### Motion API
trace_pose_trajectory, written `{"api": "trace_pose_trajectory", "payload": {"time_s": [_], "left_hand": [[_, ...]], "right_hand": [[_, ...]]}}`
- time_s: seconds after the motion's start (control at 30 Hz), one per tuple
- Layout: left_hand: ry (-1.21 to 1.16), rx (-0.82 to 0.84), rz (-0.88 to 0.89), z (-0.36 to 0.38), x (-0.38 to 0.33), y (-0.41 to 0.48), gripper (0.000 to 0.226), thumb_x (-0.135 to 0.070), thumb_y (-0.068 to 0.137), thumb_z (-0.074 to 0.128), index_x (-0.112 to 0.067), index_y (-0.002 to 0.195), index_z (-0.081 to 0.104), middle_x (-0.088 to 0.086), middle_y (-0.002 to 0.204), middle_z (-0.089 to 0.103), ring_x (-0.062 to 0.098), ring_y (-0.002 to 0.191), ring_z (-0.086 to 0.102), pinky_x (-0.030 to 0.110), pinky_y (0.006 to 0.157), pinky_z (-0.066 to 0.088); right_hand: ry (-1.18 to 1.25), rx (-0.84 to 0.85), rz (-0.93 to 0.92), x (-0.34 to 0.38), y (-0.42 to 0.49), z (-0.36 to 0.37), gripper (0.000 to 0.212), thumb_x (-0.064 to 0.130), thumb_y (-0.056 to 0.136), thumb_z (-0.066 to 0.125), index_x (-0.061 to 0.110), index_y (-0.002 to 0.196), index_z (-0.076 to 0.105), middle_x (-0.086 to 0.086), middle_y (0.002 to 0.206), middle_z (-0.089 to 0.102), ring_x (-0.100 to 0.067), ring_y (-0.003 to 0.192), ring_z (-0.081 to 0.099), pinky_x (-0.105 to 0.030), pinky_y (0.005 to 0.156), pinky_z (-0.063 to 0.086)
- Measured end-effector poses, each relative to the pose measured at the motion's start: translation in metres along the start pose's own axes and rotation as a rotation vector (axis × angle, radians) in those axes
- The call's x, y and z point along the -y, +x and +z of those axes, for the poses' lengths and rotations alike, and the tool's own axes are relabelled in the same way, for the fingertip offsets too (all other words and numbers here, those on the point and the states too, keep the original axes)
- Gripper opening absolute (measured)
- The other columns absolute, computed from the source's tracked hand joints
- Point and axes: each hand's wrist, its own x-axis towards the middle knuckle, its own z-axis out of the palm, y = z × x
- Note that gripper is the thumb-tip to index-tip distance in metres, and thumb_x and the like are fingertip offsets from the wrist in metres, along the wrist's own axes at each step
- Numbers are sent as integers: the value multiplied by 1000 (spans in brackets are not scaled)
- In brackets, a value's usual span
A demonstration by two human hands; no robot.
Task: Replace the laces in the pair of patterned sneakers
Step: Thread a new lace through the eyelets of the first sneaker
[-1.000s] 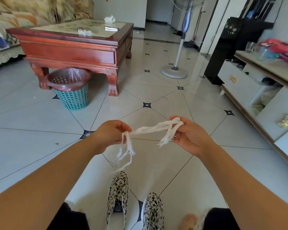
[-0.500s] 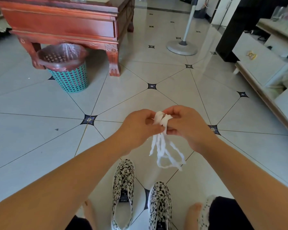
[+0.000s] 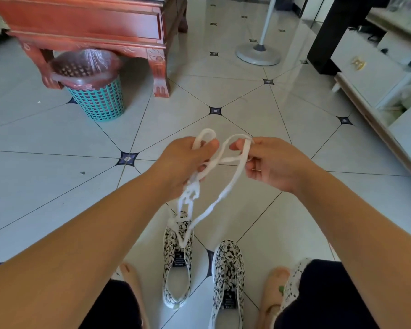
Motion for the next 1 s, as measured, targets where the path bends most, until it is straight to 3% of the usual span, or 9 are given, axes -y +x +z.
{"api": "trace_pose_trajectory", "payload": {"time_s": [0.17,0.27,0.33,0.43,0.53,0.6,0.7,0.8,1.0], "left_hand": [[231,-197,-89,-23,13,15,33,-32,95,45,-10,72,54,3,61,53,16,52,46,28,61,44],[525,20,-145,-23,26,10,14,-25,91,54,-13,96,59,-1,83,60,14,73,54,26,66,43],[608,146,-126,-14,32,6,40,-17,82,68,-21,119,54,-5,105,54,13,97,52,26,78,41],[519,245,-36,4,31,1,60,-19,73,76,-25,127,49,-10,121,53,10,111,50,27,90,39],[400,288,59,19,30,-1,40,-13,77,71,-18,114,56,-5,109,64,8,102,57,25,90,43],[414,217,113,22,31,0,15,-8,82,64,-16,95,62,-1,89,67,2,82,61,20,77,47],[268,91,71,14,31,5,17,-1,88,52,-13,81,62,2,69,62,3,55,59,12,51,42],[244,5,-39,0,30,11,15,-4,90,49,-9,87,63,2,67,56,13,54,49,21,54,42],[403,-169,-149,-22,47,25,10,-12,92,50,-8,90,59,3,70,57,16,55,45,30,62,46]], "right_hand": [[-356,-64,14,-7,-3,-21,20,23,91,57,12,86,71,7,52,37,-11,51,28,-19,57,34],[-408,-17,51,-10,-7,-21,23,21,89,58,1,95,69,7,50,35,-12,53,24,-15,51,33],[-440,19,63,-12,-9,-17,27,20,87,60,-3,100,66,8,49,36,-12,51,26,-13,47,36],[-424,83,47,-14,-11,-6,20,16,86,60,4,99,69,8,51,39,-10,50,30,-16,57,38],[-299,154,-2,-13,-12,3,16,8,88,57,6,97,70,0,62,50,-12,61,41,-24,71,40],[-236,175,-26,-11,-11,4,17,6,89,55,9,97,69,-2,63,52,-14,67,45,-26,74,40],[-378,76,-62,-7,-9,-6,16,11,89,56,7,100,67,5,56,47,-11,60,41,-25,68,39],[-454,40,4,-4,-11,-24,23,21,91,56,2,99,66,3,58,49,-11,58,45,-23,68,42],[-187,-32,-42,4,-20,-43,24,22,98,43,15,87,63,5,53,48,-11,50,41,-21,55,40]]}}
